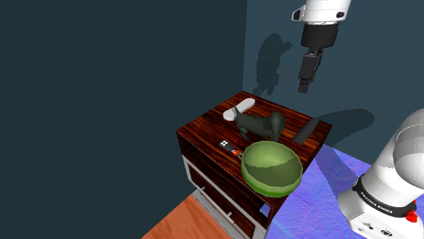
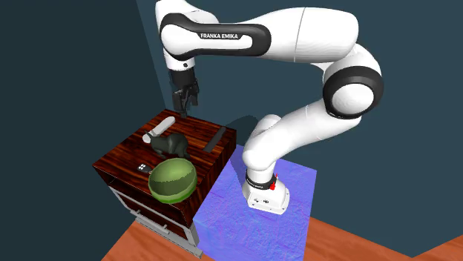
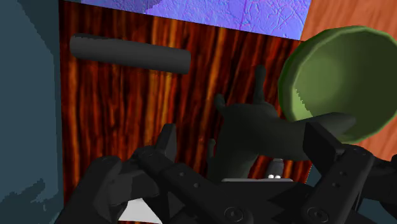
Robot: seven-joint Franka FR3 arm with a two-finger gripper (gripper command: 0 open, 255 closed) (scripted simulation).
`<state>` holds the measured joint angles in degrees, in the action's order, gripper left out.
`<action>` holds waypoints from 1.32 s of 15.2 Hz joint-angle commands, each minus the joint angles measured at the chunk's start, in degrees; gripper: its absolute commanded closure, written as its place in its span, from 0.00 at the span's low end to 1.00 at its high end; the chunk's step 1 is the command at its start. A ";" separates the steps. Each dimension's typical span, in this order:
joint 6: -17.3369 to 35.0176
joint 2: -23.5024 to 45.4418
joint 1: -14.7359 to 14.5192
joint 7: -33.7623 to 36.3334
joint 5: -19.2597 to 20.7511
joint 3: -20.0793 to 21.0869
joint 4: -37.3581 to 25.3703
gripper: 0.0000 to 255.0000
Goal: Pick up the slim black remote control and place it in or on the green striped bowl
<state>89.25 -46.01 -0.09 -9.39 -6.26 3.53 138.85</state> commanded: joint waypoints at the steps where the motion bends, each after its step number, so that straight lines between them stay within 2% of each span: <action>1: 0.00 0.00 0.00 0.00 0.00 0.00 0.00 0.00; 6: 5.63 -8.79 -4.35 -20.71 4.85 -8.42 12.33 0.00; 11: 11.60 -13.76 -6.96 -42.06 12.50 -19.59 21.45 0.00; 16: 19.42 -12.05 -9.00 -64.32 21.70 -33.29 26.24 0.00; 20: 27.43 -5.34 -13.27 -82.18 28.22 -45.55 26.51 0.00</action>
<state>113.80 -53.96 -11.66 -86.36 20.31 -38.60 165.54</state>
